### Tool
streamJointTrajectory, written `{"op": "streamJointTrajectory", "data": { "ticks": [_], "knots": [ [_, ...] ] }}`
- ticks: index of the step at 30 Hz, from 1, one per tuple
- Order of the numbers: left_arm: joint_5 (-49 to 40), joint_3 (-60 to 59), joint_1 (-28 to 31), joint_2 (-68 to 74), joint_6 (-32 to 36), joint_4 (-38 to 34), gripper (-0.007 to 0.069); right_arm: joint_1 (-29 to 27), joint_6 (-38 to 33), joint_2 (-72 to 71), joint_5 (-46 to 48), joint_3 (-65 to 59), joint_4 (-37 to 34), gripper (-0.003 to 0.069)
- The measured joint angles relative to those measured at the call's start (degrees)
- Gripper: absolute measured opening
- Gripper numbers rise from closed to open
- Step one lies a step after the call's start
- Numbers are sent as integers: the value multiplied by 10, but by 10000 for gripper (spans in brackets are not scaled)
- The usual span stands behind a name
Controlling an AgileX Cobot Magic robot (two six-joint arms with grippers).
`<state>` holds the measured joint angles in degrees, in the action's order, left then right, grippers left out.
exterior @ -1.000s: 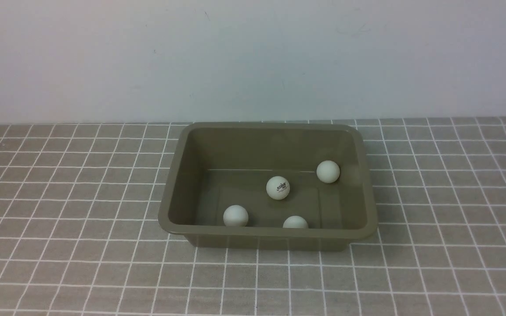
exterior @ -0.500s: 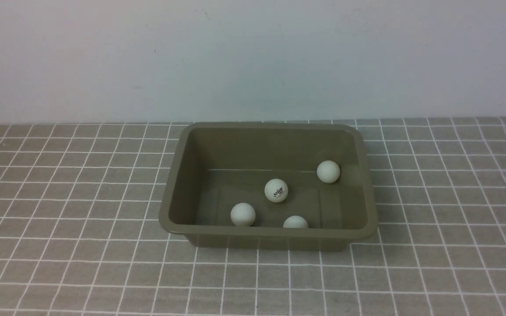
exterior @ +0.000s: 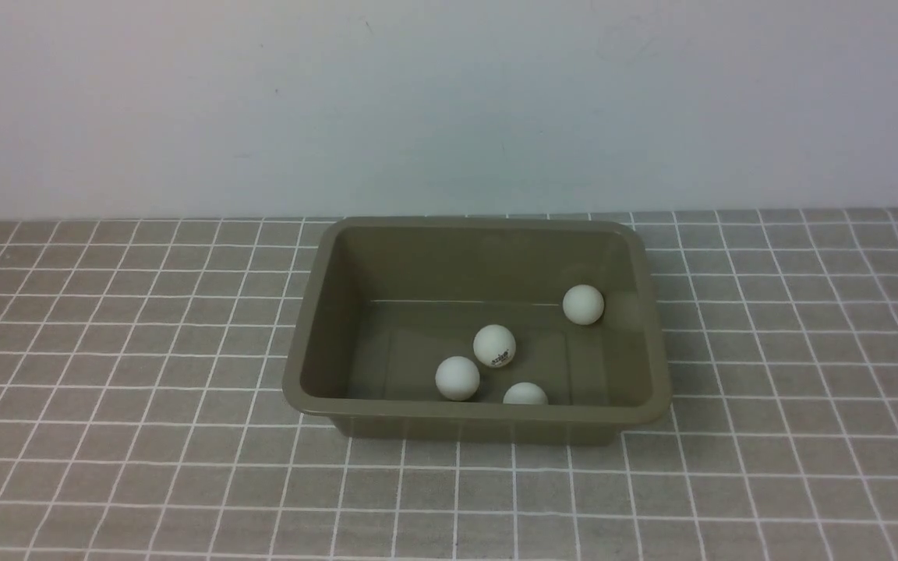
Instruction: Put the table tennis balls into the box on the grey coffee tablecloth.
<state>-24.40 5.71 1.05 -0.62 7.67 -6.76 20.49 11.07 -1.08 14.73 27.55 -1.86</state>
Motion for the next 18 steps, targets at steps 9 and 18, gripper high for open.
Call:
{"op": "streamJointTrajectory", "data": {
  "ticks": [9, 18],
  "knots": [
    [22, -70, -6, 0, -5, 10, -5, 0, 0, 0, 4, 0, 0, -13],
    [24, -71, -7, 0, -6, 10, -5, 0, 0, 0, 4, 0, 0, -13]
  ]
}}
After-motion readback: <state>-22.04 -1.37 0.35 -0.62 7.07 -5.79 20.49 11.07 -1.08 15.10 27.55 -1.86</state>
